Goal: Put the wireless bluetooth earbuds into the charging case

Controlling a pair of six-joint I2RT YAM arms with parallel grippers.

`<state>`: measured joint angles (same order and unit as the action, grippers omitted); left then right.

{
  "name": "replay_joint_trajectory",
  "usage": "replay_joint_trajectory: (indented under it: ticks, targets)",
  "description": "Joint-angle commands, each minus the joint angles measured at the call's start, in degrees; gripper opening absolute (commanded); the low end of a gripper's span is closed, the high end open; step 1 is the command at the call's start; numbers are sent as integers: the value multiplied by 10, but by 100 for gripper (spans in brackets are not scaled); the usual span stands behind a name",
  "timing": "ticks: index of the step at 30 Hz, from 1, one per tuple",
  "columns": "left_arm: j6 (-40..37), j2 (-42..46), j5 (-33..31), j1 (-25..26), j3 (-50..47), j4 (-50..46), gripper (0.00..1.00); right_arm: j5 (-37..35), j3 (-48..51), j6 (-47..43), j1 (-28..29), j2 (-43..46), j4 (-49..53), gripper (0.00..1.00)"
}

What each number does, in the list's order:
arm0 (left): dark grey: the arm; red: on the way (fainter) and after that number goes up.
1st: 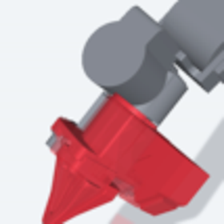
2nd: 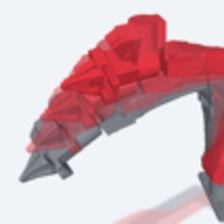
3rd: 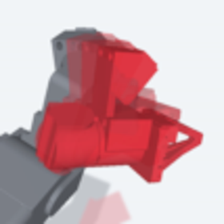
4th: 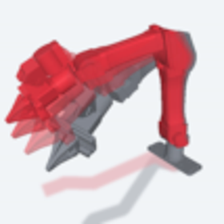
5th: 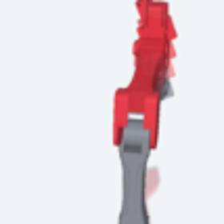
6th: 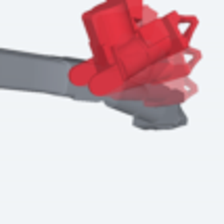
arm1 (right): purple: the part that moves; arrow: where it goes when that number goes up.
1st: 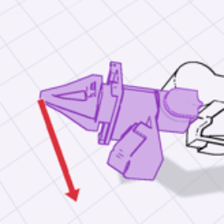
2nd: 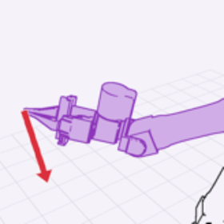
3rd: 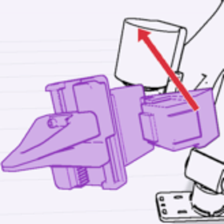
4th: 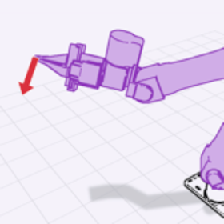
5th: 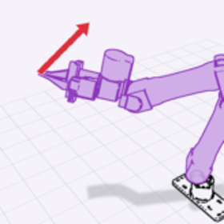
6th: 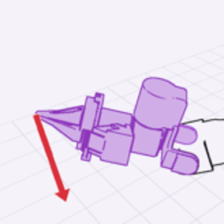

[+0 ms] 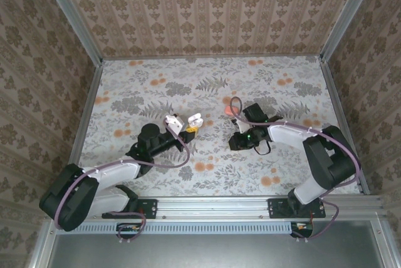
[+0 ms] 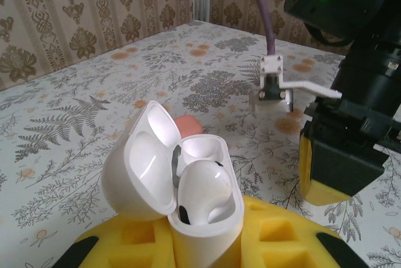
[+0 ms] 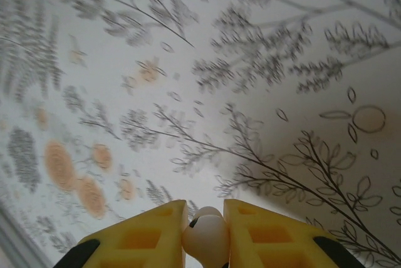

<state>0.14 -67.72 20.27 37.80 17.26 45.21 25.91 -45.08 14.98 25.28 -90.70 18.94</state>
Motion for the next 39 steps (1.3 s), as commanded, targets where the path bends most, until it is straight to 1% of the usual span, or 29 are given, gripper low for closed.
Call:
replay_joint_trajectory:
  ticks: [1, 14, 18, 21, 23, 25, 27, 31, 33, 35, 39]
  targets:
    - [-14, 12, -5, -3, -6, -10, 5, -56, -29, 7, 11, -16, 56, 23]
    - [-17, 1, -1, -4, 4, -12, 5, -133, -74, 14, 25, -40, 135, 28]
    - [-17, -2, 1, -4, 7, -11, 5, -154, -92, 33, 31, -16, 154, 34]
    - [-17, -5, 2, -4, 11, -12, 5, -169, -105, 85, 30, 14, 169, 37]
    - [-14, -7, 2, -4, 16, -16, 5, -181, -107, 143, 30, 34, 180, 39]
    - [-11, -7, -1, -4, 18, -19, 5, -201, -118, 213, 30, 45, 211, 44]
    - [-11, -7, -6, -4, 19, -22, 5, -195, -124, 276, 31, 48, 228, 44]
    - [-14, 0, -14, -4, 25, -47, 5, -177, -103, 413, 35, 66, 216, 48]
    - [-19, 8, -18, -5, 32, -72, 5, -181, -91, 470, 39, 75, 206, 49]
    - [-24, 17, -25, -6, 37, -92, 5, -181, -86, 508, 39, 78, 201, 49]
    - [-36, 26, -29, -11, 44, -116, 5, -197, -99, 542, 38, 66, 235, 49]
